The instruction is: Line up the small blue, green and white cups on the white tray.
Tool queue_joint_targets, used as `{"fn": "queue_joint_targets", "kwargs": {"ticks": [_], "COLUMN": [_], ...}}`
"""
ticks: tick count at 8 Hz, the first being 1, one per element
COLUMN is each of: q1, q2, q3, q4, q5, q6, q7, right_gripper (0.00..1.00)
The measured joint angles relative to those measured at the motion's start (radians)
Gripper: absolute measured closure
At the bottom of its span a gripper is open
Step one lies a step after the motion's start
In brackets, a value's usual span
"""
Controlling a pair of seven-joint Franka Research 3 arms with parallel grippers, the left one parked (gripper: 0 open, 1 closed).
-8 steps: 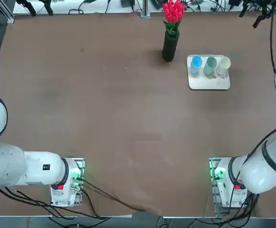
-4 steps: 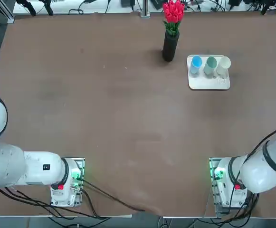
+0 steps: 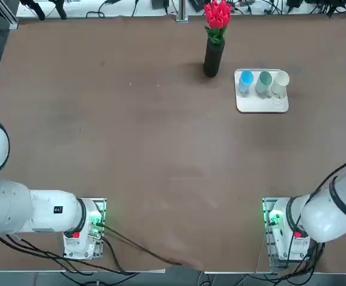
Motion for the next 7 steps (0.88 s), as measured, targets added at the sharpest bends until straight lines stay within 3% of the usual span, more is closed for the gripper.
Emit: {"fn": "queue_joint_targets", "kwargs": {"ticks": [4, 7], "q1": [0.0, 0.03], "q2": [-0.001, 0.002], "q3": [0.003, 0.021], "q4": [0.069, 0.07], "q5": [-0.076, -0.121], "q6": [-0.023, 0.004], "q7": [-0.431, -0.51], "right_gripper": [0.0, 0.0]}}
